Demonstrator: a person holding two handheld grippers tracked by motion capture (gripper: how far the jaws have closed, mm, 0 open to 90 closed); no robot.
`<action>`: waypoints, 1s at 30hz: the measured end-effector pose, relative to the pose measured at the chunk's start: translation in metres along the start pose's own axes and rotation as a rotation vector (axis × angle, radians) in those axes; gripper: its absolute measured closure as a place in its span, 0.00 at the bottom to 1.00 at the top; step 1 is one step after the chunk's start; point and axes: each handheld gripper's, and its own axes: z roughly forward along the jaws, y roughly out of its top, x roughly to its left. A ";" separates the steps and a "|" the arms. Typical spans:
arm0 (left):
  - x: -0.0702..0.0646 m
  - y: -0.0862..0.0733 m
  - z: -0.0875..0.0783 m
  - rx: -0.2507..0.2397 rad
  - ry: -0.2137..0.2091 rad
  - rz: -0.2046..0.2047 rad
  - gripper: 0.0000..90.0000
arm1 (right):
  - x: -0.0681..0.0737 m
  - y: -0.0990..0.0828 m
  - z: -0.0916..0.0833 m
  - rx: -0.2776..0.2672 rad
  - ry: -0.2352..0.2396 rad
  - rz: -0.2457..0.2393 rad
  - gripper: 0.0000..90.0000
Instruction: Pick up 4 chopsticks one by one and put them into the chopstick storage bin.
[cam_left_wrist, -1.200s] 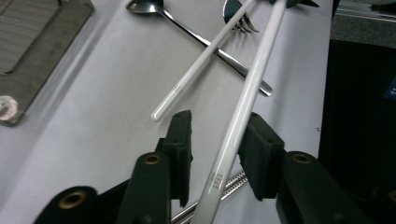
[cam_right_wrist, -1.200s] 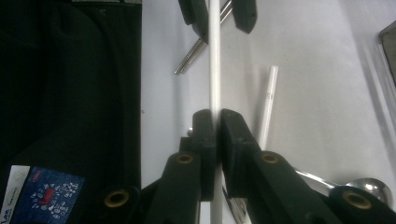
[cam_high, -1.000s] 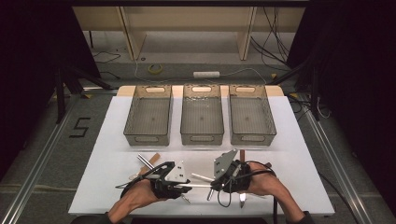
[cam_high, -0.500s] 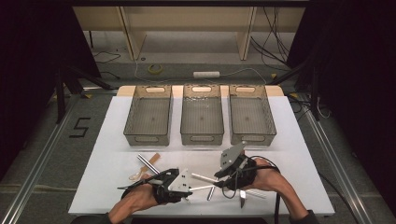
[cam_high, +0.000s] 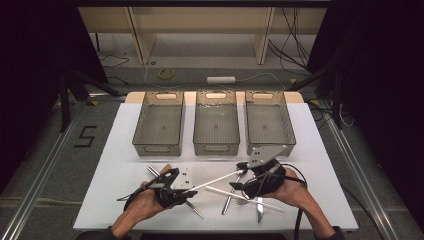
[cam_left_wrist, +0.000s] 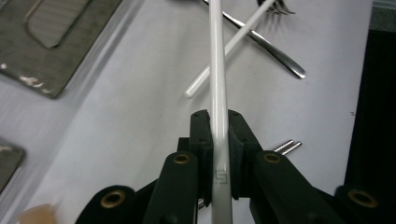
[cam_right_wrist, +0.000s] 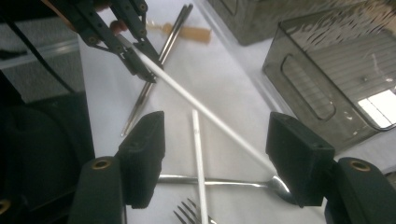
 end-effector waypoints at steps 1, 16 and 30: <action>0.003 -0.001 -0.002 -0.003 0.006 -0.013 0.91 | 0.000 -0.002 -0.001 -0.012 -0.002 0.004 0.42; 0.040 -0.014 -0.023 -0.094 0.088 -0.234 0.91 | -0.009 -0.043 0.001 -0.030 -0.074 0.106 0.36; 0.100 -0.014 -0.043 -0.169 0.189 -0.410 0.91 | -0.002 -0.074 -0.005 0.000 -0.114 0.167 0.31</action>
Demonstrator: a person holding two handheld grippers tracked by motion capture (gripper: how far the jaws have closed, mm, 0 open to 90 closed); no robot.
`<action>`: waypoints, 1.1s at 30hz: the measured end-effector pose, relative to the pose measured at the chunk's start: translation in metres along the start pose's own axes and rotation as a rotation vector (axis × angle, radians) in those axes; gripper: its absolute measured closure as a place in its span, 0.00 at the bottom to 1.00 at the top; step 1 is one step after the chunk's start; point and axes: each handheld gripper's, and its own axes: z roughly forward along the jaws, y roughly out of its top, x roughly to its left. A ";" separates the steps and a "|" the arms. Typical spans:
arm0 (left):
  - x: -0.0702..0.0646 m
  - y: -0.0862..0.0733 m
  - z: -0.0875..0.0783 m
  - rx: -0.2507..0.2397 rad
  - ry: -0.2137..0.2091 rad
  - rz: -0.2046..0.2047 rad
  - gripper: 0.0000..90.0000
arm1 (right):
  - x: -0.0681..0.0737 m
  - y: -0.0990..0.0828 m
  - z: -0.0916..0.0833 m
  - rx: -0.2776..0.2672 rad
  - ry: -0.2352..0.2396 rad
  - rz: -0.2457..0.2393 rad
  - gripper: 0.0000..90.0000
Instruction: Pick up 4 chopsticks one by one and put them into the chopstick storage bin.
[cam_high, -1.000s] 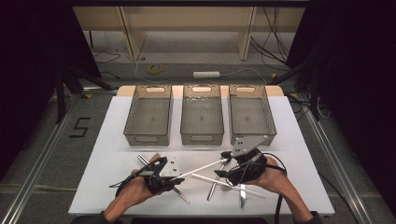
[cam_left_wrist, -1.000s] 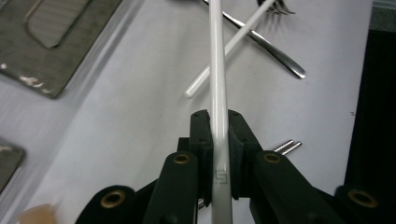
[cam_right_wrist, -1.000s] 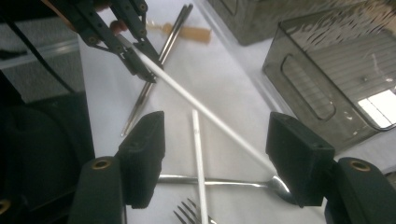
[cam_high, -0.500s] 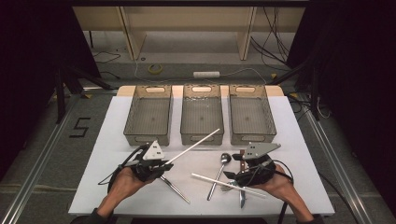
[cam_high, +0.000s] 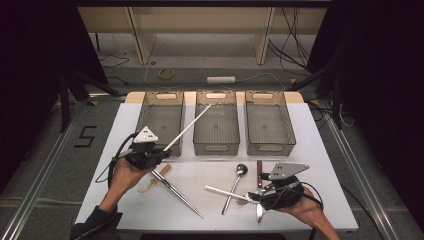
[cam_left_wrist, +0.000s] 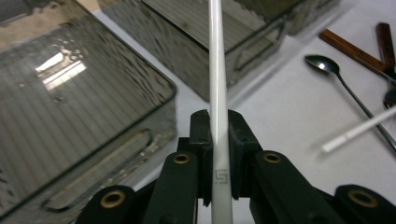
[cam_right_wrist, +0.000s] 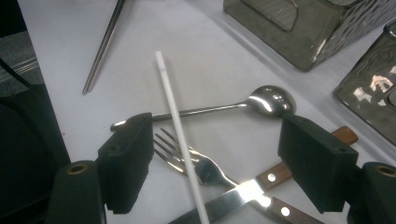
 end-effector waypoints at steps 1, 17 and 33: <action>0.004 0.002 0.000 -0.001 0.009 -0.007 0.91 | 0.001 -0.001 0.000 0.003 0.002 -0.002 0.31; 0.066 0.015 0.016 0.020 0.134 -0.156 0.91 | 0.008 -0.004 0.003 0.031 0.014 -0.022 0.30; 0.095 0.008 0.031 0.073 0.196 -0.250 0.91 | 0.009 -0.003 0.006 0.037 0.020 -0.022 0.31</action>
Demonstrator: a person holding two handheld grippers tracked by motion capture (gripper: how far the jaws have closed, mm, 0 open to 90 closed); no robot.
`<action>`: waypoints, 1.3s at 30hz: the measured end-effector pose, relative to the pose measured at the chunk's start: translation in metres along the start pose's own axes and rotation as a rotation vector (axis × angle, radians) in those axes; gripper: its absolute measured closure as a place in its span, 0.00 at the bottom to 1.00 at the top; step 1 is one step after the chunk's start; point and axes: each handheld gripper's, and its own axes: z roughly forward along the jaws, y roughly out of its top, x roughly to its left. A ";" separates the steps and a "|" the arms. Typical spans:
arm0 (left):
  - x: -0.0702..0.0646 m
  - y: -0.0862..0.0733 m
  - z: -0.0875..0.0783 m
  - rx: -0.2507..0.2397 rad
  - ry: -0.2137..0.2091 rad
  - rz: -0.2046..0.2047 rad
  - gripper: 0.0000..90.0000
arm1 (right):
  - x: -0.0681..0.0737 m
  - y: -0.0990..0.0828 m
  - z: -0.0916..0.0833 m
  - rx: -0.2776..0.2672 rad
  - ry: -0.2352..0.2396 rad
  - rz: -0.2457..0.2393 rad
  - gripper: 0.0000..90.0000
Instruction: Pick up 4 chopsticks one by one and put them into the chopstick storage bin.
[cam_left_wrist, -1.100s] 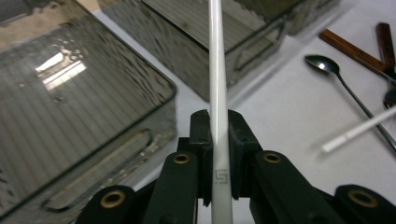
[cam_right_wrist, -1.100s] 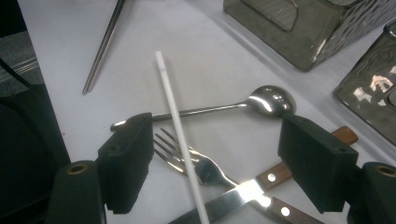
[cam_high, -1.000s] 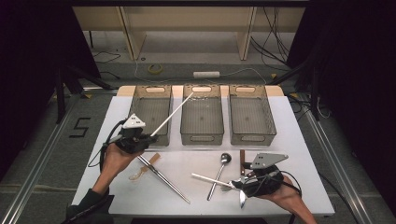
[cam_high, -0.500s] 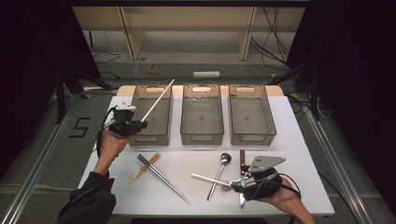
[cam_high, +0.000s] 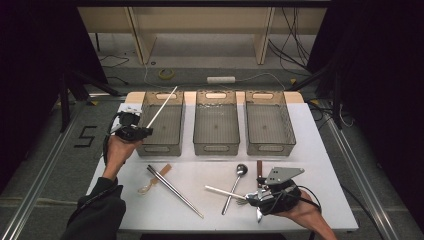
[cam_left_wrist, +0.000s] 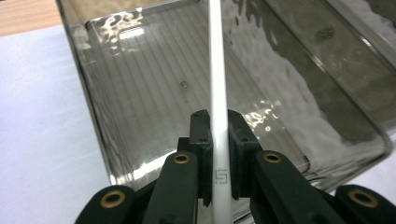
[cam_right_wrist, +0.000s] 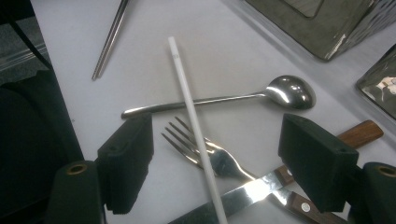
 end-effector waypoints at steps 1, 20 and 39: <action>0.001 0.000 0.001 0.001 0.002 -0.005 0.91 | 0.000 0.000 0.000 0.001 0.000 0.000 0.31; -0.006 -0.004 -0.012 -0.059 -0.115 0.009 0.57 | -0.001 0.001 -0.002 0.000 0.010 -0.003 0.31; -0.071 -0.018 -0.042 -0.152 -0.282 0.186 0.28 | 0.000 -0.002 0.013 0.224 0.003 -0.038 0.59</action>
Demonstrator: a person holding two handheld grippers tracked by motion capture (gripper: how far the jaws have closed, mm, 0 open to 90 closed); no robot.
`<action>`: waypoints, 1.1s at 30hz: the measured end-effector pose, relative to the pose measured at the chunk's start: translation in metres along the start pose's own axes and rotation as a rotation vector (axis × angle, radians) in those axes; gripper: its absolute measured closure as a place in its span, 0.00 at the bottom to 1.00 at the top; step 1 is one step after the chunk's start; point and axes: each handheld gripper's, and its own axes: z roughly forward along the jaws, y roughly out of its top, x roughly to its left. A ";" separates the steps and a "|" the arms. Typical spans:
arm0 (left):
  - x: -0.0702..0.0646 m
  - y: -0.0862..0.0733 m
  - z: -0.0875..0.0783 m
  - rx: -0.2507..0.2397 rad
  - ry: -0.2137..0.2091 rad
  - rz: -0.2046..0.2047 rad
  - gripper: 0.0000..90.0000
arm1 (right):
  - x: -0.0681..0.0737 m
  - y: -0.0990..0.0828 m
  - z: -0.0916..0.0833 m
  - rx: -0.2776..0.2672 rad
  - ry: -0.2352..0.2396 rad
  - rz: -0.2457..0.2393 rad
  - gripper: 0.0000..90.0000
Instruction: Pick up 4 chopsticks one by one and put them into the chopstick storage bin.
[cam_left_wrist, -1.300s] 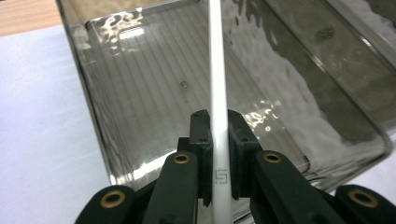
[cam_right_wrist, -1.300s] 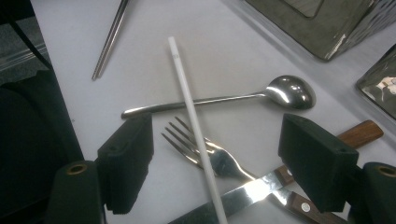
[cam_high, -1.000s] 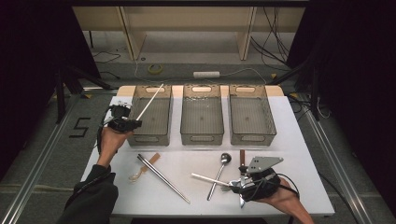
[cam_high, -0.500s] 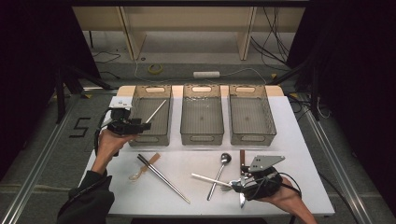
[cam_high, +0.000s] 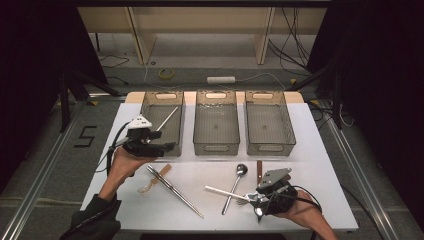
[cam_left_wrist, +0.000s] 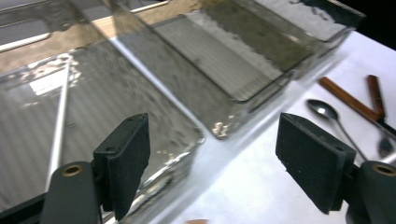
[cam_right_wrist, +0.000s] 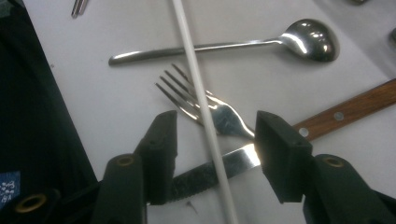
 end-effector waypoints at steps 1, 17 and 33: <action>-0.003 -0.001 0.000 -0.005 -0.010 0.001 0.28 | 0.000 0.000 0.001 0.009 0.001 -0.005 0.61; -0.046 -0.036 0.008 0.009 -0.114 0.042 0.26 | -0.001 0.007 0.015 0.084 0.027 -0.016 0.81; -0.074 -0.049 0.010 0.030 -0.165 0.089 0.25 | 0.001 0.010 0.026 0.159 0.027 -0.074 0.90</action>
